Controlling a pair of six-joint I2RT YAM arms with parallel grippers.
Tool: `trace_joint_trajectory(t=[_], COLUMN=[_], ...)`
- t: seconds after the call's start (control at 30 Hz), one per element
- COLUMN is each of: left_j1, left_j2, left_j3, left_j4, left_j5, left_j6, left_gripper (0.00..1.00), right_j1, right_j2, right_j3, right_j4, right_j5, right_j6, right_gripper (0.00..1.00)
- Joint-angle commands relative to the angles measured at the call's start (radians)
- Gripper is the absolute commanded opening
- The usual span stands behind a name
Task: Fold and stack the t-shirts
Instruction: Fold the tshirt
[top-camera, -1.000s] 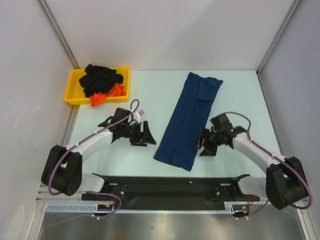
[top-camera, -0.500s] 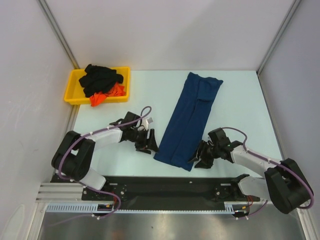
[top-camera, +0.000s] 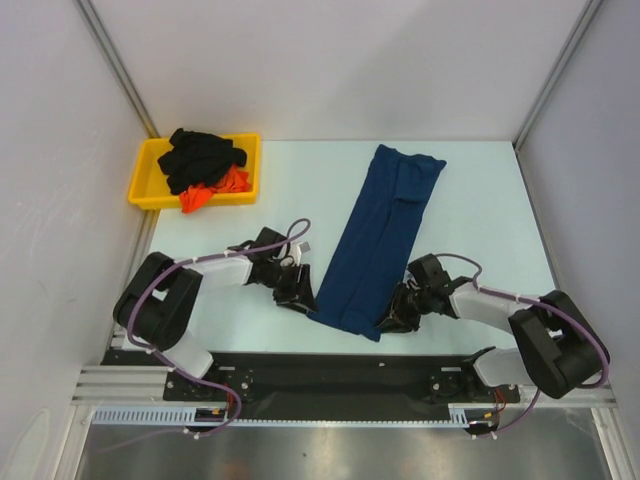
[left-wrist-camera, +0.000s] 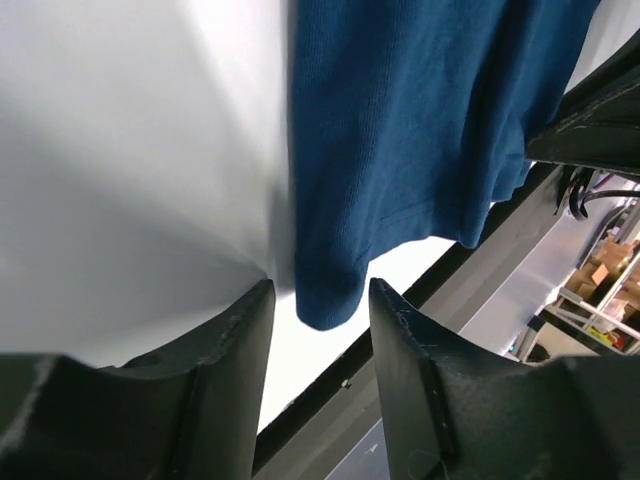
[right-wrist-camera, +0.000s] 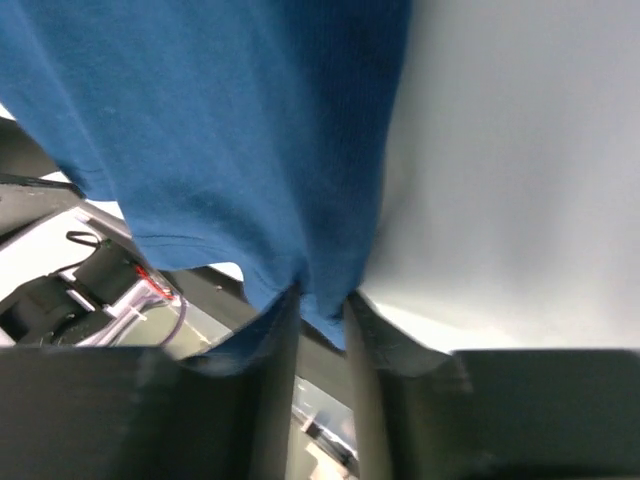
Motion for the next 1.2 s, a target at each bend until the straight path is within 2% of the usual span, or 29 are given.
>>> trace_joint_trajectory(t=[0.0,0.07,0.1,0.13,0.17,0.27,0.33,0.37,0.4,0.47,0.5,0.53,0.6,0.73,0.83,0.87,0.9,1.0,1.17], left_j1=[-0.014,-0.017,-0.021,-0.027,-0.032,-0.064,-0.086,-0.096,-0.102,-0.113,-0.113,-0.115,-0.121,-0.148,-0.165,-0.167,-0.167,-0.173,-0.176], left_j2=[0.030,0.037,0.040,0.045,0.048,0.039,0.015,0.008,-0.004,-0.019,-0.030,-0.053,-0.053,0.017,0.033,0.030,0.025,0.040,0.067], left_j3=[0.004,0.003,0.003,0.003,0.003,-0.010,-0.043,-0.053,-0.062,-0.071,-0.079,-0.082,-0.080,-0.059,-0.060,-0.063,-0.071,-0.062,-0.050], left_j4=[0.052,0.058,0.066,0.071,0.072,0.098,0.127,0.149,0.152,0.153,0.157,0.157,0.175,0.199,0.222,0.223,0.227,0.227,0.236], left_j5=[0.002,-0.002,-0.001,0.002,0.004,-0.013,-0.014,-0.008,-0.008,-0.013,-0.013,-0.010,0.022,0.062,0.064,0.055,0.050,0.061,0.070], left_j6=[0.021,0.016,0.007,0.001,-0.004,-0.027,-0.070,-0.082,-0.100,-0.113,-0.125,-0.128,-0.143,-0.154,-0.162,-0.165,-0.170,-0.167,-0.168], left_gripper=[0.47,0.42,0.39,0.29,0.27,0.22,0.21,0.22,0.29,0.37,0.49,0.54,0.58,0.58,0.50,0.49,0.49,0.48,0.50], right_j1=[0.005,0.003,0.003,0.002,0.002,0.000,-0.007,-0.014,-0.015,-0.011,-0.009,-0.011,-0.030,-0.084,-0.092,-0.090,-0.092,-0.093,-0.104], right_j2=[0.039,0.032,0.024,-0.005,-0.026,-0.134,-0.168,-0.189,-0.195,-0.203,-0.206,-0.212,-0.226,-0.283,-0.322,-0.335,-0.349,-0.382,-0.335], right_j3=[0.015,0.025,0.030,0.036,0.036,0.032,0.015,0.001,-0.014,-0.017,-0.019,-0.028,-0.028,-0.045,-0.051,-0.059,-0.065,-0.103,-0.146], right_j4=[-0.064,-0.158,-0.214,-0.261,-0.298,-0.432,-0.449,-0.437,-0.426,-0.423,-0.421,-0.411,-0.438,-0.454,-0.435,-0.428,-0.427,-0.394,-0.286], right_j5=[0.108,0.134,0.188,0.209,0.225,0.306,0.312,0.296,0.285,0.279,0.274,0.260,0.266,0.236,0.213,0.191,0.188,0.161,0.111], right_j6=[-0.058,-0.071,-0.078,-0.081,-0.083,-0.069,-0.072,-0.074,-0.077,-0.089,-0.092,-0.106,-0.117,-0.151,-0.140,-0.131,-0.125,-0.117,-0.101], right_gripper=[0.21,0.11,0.00,0.00,0.00,0.00,0.00,0.00,0.00,0.00,0.00,0.00,0.00,0.01,0.21,0.33,0.38,0.43,0.43])
